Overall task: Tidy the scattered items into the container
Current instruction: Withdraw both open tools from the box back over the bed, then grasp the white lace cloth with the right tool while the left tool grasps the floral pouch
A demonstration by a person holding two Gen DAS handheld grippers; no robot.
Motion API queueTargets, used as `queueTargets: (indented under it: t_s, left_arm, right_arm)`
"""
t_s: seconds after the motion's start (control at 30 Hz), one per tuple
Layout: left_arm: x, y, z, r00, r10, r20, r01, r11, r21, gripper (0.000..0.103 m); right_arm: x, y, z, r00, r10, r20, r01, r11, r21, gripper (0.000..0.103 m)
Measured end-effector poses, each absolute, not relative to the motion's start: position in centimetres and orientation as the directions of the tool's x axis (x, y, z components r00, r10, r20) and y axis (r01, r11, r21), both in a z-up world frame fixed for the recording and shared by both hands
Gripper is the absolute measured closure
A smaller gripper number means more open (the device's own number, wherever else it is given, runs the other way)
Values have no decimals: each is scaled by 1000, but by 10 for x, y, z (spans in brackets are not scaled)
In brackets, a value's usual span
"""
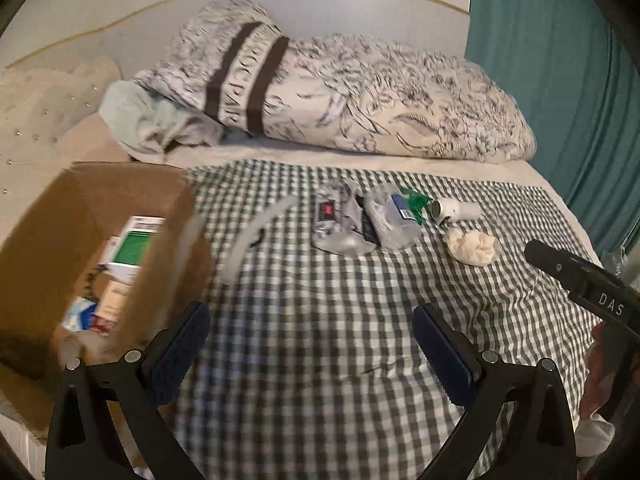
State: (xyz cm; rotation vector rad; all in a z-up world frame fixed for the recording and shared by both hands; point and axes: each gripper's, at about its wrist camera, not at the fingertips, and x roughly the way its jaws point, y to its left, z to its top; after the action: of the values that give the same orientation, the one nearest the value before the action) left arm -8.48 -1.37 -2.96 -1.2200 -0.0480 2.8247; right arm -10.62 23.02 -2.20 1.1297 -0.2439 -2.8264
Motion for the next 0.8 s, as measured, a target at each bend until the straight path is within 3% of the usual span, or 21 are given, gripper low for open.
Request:
queueTargets:
  t_s: [0.8]
  left_arm:
    - [-247, 31, -125, -572, 111, -813, -70, -994, -87, 0]
  right_arm:
    - [-227, 258, -114, -597, -40, -801, -58, -994, 93, 18]
